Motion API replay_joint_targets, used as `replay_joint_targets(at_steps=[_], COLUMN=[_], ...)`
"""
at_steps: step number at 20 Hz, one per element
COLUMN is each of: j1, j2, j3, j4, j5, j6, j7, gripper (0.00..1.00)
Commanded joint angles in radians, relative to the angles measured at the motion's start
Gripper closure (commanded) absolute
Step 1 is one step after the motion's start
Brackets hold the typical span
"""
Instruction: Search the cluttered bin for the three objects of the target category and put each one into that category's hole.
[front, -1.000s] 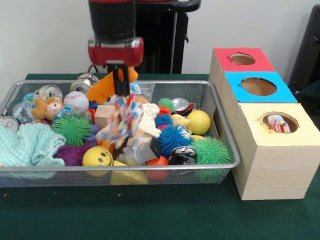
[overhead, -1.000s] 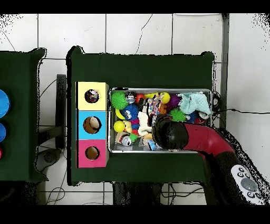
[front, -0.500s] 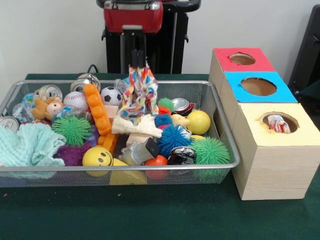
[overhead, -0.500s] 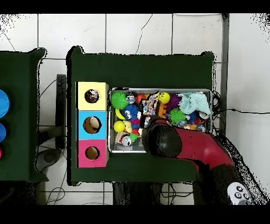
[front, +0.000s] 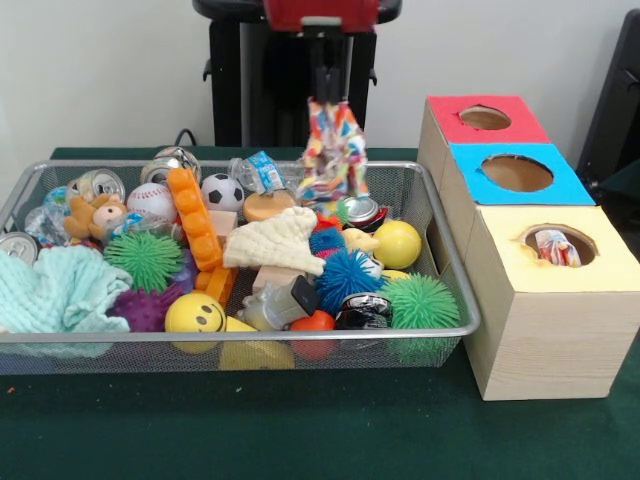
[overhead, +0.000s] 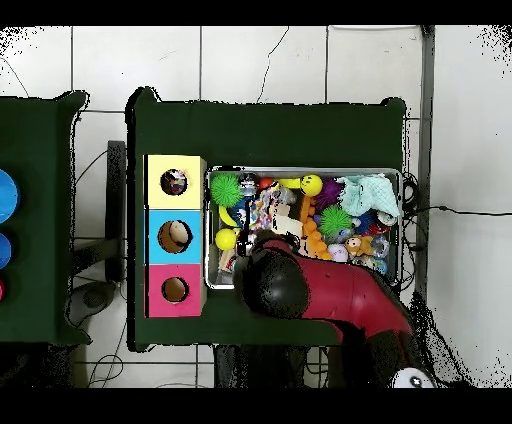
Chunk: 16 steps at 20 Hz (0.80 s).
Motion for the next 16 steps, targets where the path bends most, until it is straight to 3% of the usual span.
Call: replay_joint_targets(at_steps=[1,7,12,16], j1=[0.175,0.343,0.477,0.491], j2=[-0.05,0.001,-0.006,0.029], j3=[-0.125,-0.243,-0.354,-0.365], j4=[0.056,0.003,-0.058,-0.07], j5=[0.071,0.131,0.148,0.176], j6=[-0.015,-0.031,0.046,0.037], j7=[0.376,0.43,0.491,0.488], gripper=[1.0,1.0,1.0,1.0])
